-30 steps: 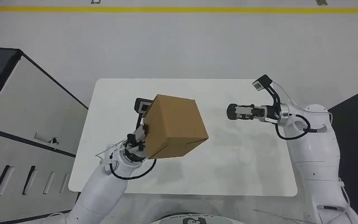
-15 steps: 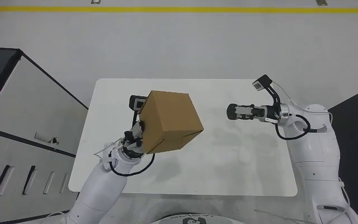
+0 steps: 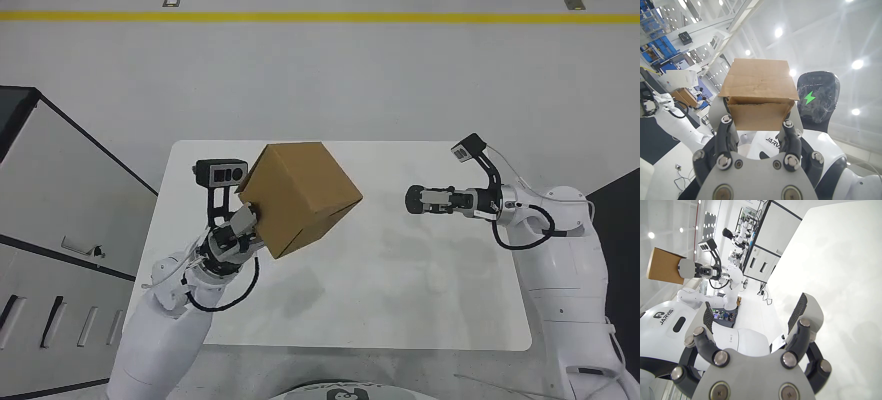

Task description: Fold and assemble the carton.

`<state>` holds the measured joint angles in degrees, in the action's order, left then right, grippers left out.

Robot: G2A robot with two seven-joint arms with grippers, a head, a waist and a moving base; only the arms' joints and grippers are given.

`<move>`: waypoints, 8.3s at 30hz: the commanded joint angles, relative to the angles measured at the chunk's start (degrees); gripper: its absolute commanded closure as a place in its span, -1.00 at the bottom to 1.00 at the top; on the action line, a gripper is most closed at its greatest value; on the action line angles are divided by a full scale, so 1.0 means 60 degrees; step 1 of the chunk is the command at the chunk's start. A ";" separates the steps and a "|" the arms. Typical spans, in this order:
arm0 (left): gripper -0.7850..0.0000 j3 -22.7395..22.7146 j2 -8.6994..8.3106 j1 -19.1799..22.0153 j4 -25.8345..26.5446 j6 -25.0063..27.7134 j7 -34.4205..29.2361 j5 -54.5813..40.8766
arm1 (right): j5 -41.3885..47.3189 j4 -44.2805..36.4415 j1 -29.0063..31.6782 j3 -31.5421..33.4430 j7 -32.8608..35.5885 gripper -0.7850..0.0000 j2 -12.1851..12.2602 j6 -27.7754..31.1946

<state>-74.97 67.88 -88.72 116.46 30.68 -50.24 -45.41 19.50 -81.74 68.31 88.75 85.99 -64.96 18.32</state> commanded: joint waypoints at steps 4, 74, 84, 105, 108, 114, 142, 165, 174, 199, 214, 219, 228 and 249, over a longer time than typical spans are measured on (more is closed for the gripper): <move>1.00 -0.0284 0.0004 0.0134 0.0223 0.0284 0.0550 0.1181 | 0.0000 0.0000 0.0000 0.0000 0.0000 -1.00 0.0000 0.0000; 1.00 -0.1496 0.0304 0.2590 0.0978 0.4554 0.7327 1.4584 | 0.0000 0.0000 0.0000 0.0000 0.0000 -1.00 0.0000 0.0000; 1.00 -0.1478 0.0174 0.3050 0.1715 0.4554 0.8420 1.8433 | 0.0000 0.0000 0.0000 0.0000 0.0000 -1.00 0.0000 0.0000; 1.00 -0.1371 -0.0108 0.2831 0.1807 0.3111 1.3523 2.4574 | 0.0000 0.0000 0.0000 0.0000 0.0000 -1.00 0.0000 0.0000; 1.00 -0.1460 -0.0212 0.2743 0.1849 0.2156 1.4690 2.6037 | 0.0000 0.0000 0.0000 0.0000 0.0000 -1.00 0.0000 0.0000; 1.00 -0.1577 -0.0462 0.2496 0.1085 -0.0293 1.7720 2.8827 | 0.0000 0.0000 0.0000 0.0000 0.0000 -1.00 0.0000 0.0000; 1.00 -0.1379 -0.0585 0.2773 0.0293 -0.6368 1.8815 3.1138 | 0.0000 0.0000 0.0000 0.0000 0.0000 -1.00 0.0000 0.0000; 1.00 -0.0888 -0.0638 0.2613 -0.0182 -0.7348 1.8836 2.9633 | 0.0000 0.0000 0.0000 0.0000 0.0000 -1.00 0.0000 0.0000; 1.00 -0.0659 -0.0557 0.2305 -0.0475 -0.5982 1.7748 2.6680 | 0.0000 0.0000 0.0000 0.0000 0.0000 -1.00 0.0000 0.0000; 1.00 -0.0556 -0.0555 0.1319 0.0190 -0.2548 1.4071 2.3578 | 0.0000 0.0000 0.0000 0.0000 0.0000 -1.00 0.0000 0.0000; 1.00 -0.0268 -0.0446 0.1001 0.0559 -0.1807 1.3075 2.0355 | 0.0000 0.0000 0.0000 0.0000 0.0000 -1.00 0.0000 0.0000; 1.00 -0.0205 -0.0418 0.0890 0.0773 -0.1079 1.1725 1.7882 | 0.0000 0.0000 0.0000 0.0000 0.0000 -1.00 0.0000 0.0000; 1.00 -0.0168 -0.0422 0.0739 0.0856 -0.1062 1.0508 1.6704 | 0.0000 0.0000 0.0000 0.0000 0.0000 -1.00 0.0000 0.0000; 1.00 0.0166 -0.0451 0.0779 -0.0691 0.2745 1.0135 1.3612 | 0.0000 0.0000 0.0000 0.0000 0.0000 -1.00 0.0000 0.0000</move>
<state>-73.98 65.18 -84.02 112.28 47.20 10.62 36.25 19.50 -81.74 68.31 88.75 85.99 -64.96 18.32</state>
